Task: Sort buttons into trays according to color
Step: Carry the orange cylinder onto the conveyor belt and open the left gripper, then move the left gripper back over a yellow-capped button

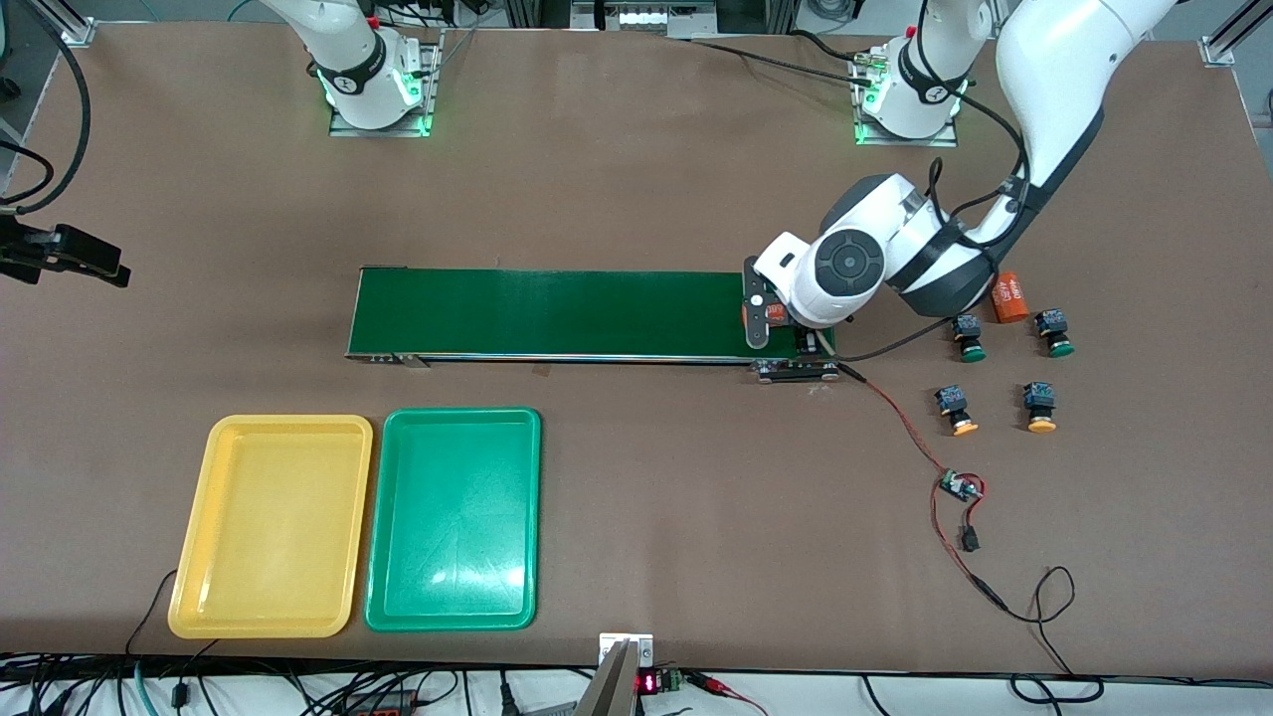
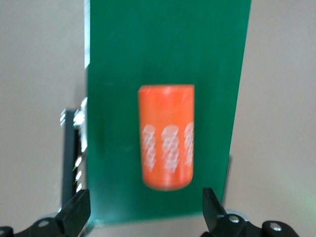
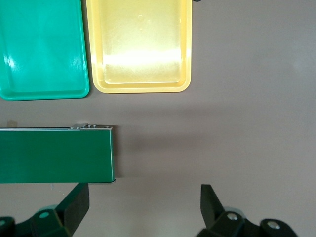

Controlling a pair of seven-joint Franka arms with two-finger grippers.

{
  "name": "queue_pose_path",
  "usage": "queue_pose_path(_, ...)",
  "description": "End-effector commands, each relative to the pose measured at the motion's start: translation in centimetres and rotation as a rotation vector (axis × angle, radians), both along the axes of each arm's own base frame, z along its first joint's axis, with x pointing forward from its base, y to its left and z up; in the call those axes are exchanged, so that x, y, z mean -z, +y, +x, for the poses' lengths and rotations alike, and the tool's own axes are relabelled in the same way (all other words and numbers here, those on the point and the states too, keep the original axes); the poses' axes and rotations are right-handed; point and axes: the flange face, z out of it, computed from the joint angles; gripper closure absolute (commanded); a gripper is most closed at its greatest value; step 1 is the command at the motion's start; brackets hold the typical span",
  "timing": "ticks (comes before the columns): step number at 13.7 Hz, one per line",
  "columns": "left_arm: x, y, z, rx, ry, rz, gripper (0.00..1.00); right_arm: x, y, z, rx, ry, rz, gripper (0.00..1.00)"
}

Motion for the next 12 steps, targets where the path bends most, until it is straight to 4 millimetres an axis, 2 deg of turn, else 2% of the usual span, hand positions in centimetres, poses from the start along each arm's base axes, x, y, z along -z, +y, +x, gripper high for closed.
queue_pose_path(1,-5.6,2.8,2.9,-0.186,-0.018,0.122,0.00,-0.1,-0.1,-0.3,0.015,-0.013,0.014,0.00)
queue_pose_path(2,-6.8,3.6,3.8,-0.268,-0.032,0.143,0.00,-0.1,-0.1,-0.3,0.015,-0.013,0.014,0.00)
queue_pose_path(3,-6.9,5.3,4.9,-0.376,-0.047,0.166,0.00,0.0,-0.1,-0.3,0.015,-0.014,0.013,0.00)
queue_pose_path(7,-7.9,7.6,7.9,-0.823,-0.123,0.229,0.00,-0.1,-0.3,-0.2,0.017,-0.022,0.012,0.00)
queue_pose_path(8,-7.9,8.9,8.8,-0.937,-0.137,0.247,0.00,0.0,-0.3,-0.2,0.017,-0.019,0.013,0.00)
queue_pose_path(9,-8.6,9.6,9.8,-0.976,-0.146,0.232,0.00,-0.1,-0.3,-0.2,0.017,-0.020,0.012,0.00)
queue_pose_path(12,-10.7,15.4,12.6,-1.096,-0.182,0.225,0.00,0.1,-0.5,-0.3,0.022,-0.017,0.012,0.00)
